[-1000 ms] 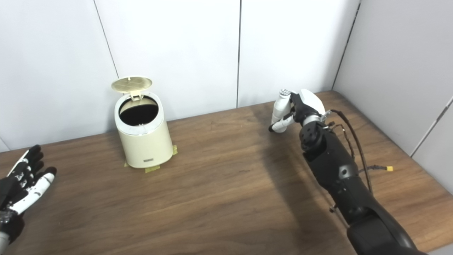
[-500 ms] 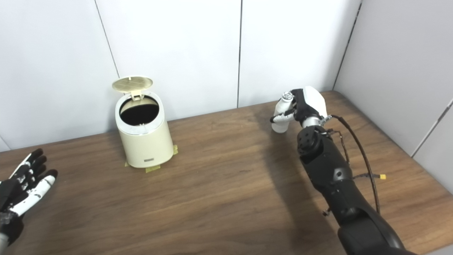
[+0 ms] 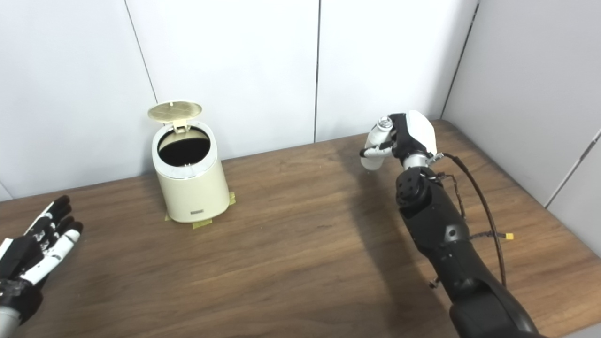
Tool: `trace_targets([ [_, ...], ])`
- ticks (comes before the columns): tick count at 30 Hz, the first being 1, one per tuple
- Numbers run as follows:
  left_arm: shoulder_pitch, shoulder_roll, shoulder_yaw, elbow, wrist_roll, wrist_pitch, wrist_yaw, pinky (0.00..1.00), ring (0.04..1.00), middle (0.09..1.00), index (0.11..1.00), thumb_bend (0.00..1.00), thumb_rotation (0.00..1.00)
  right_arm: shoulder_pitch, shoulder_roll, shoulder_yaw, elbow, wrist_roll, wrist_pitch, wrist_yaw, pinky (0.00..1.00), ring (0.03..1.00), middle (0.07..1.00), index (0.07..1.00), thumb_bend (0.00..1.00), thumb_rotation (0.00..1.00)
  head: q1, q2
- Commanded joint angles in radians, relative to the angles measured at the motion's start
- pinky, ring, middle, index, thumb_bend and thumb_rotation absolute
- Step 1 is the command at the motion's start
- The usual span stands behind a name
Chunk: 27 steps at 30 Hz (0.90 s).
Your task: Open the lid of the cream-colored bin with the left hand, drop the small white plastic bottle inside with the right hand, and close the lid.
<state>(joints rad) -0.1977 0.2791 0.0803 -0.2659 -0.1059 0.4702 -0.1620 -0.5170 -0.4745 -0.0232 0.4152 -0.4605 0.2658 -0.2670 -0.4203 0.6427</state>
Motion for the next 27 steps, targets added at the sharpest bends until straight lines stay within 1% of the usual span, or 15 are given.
trace_targets([
  [1, -0.033, 0.006, 0.01, -0.041, -0.011, -0.003, 0.007, 1.0, 0.996, 1.0, 1.0, 0.29, 0.34, -0.028, -0.011, -0.014, -0.1, -0.001, -0.039, -0.02, 0.42, 0.422, 0.505, 0.492, 0.52, 0.0, 0.004, 0.001],
  [2, -0.031, 0.003, 0.01, -0.042, -0.01, -0.004, 0.009, 1.0, 0.995, 1.0, 1.0, 0.29, 0.33, -0.021, -0.009, -0.013, -0.134, -0.001, -0.045, -0.016, 0.41, 0.418, 0.509, 0.493, 0.52, 0.0, 0.01, 0.001],
  [3, -0.029, 0.001, 0.008, -0.042, -0.004, -0.005, 0.012, 1.0, 0.994, 1.0, 1.0, 0.29, 0.32, -0.014, -0.008, -0.008, -0.169, -0.006, -0.046, -0.009, 0.37, 0.424, 0.511, 0.498, 0.51, 0.0, 0.015, 0.001],
  [5, -0.023, -0.001, -0.003, -0.046, 0.02, -0.003, 0.025, 1.0, 0.987, 0.998, 1.0, 0.31, 0.31, -0.005, -0.003, -0.002, -0.236, -0.014, -0.035, 0.008, 0.35, 0.428, 0.511, 0.501, 0.5, 0.0, 0.025, 0.0],
  [7, -0.018, -0.007, -0.007, -0.043, 0.034, -0.005, 0.032, 1.0, 0.976, 0.985, 1.0, 0.34, 0.34, 0.0, 0.005, 0.007, -0.307, -0.026, -0.005, 0.031, 0.35, 0.426, 0.505, 0.5, 0.5, 0.0, 0.037, -0.001],
  [10, -0.013, -0.018, -0.001, -0.019, 0.025, -0.026, 0.026, 1.0, 0.975, 0.987, 1.0, 0.35, 0.33, -0.001, 0.023, 0.019, -0.4, -0.028, 0.009, 0.068, 0.38, 0.439, 0.503, 0.494, 0.5, 0.0, 0.06, -0.001],
  [13, -0.008, -0.019, -0.005, -0.003, 0.035, -0.039, 0.024, 1.0, 0.972, 0.981, 1.0, 0.4, 0.38, -0.014, 0.058, 0.032, -0.473, -0.042, 0.049, 0.098, 0.39, 0.446, 0.498, 0.494, 0.5, 0.0, 0.085, -0.003],
  [14, -0.007, -0.018, -0.006, 0.003, 0.039, -0.045, 0.022, 0.99, 0.966, 0.975, 1.0, 0.42, 0.39, -0.02, 0.07, 0.037, -0.488, -0.041, 0.049, 0.105, 0.38, 0.448, 0.497, 0.497, 0.5, 0.0, 0.096, -0.003],
  [16, -0.005, -0.015, -0.008, 0.014, 0.044, -0.059, 0.018, 0.98, 0.956, 0.968, 1.0, 0.44, 0.4, -0.031, 0.092, 0.044, -0.507, -0.043, 0.041, 0.114, 0.37, 0.45, 0.499, 0.497, 0.5, 0.0, 0.109, -0.004],
  [19, -0.001, -0.018, -0.001, 0.032, 0.035, -0.08, 0.012, 0.99, 0.945, 0.961, 1.0, 0.49, 0.43, -0.052, 0.133, 0.059, -0.538, -0.041, 0.025, 0.126, 0.37, 0.443, 0.499, 0.502, 0.5, 0.0, 0.134, -0.008],
  [21, 0.003, -0.028, 0.004, 0.036, 0.027, -0.082, 0.014, 0.95, 0.933, 0.959, 1.0, 0.52, 0.41, -0.068, 0.166, 0.068, -0.562, -0.039, 0.028, 0.136, 0.37, 0.439, 0.494, 0.505, 0.5, 0.0, 0.157, -0.011],
  [23, 0.007, -0.041, 0.008, 0.036, 0.019, -0.081, 0.018, 0.95, 0.931, 0.958, 1.0, 0.53, 0.4, -0.082, 0.192, 0.083, -0.579, -0.052, 0.032, 0.144, 0.38, 0.436, 0.492, 0.506, 0.5, 0.0, 0.184, -0.013],
  [25, 0.01, -0.049, 0.006, 0.038, 0.024, -0.088, 0.02, 0.94, 0.927, 0.953, 1.0, 0.54, 0.39, -0.094, 0.214, 0.099, -0.579, -0.065, 0.02, 0.142, 0.38, 0.434, 0.492, 0.506, 0.5, 0.0, 0.206, -0.014],
  [27, 0.016, -0.051, 0.0, 0.045, 0.04, -0.101, 0.023, 0.92, 0.927, 0.951, 1.0, 0.54, 0.4, -0.107, 0.235, 0.119, -0.566, -0.066, -0.019, 0.138, 0.37, 0.433, 0.496, 0.506, 0.5, 0.0, 0.226, -0.015],
])
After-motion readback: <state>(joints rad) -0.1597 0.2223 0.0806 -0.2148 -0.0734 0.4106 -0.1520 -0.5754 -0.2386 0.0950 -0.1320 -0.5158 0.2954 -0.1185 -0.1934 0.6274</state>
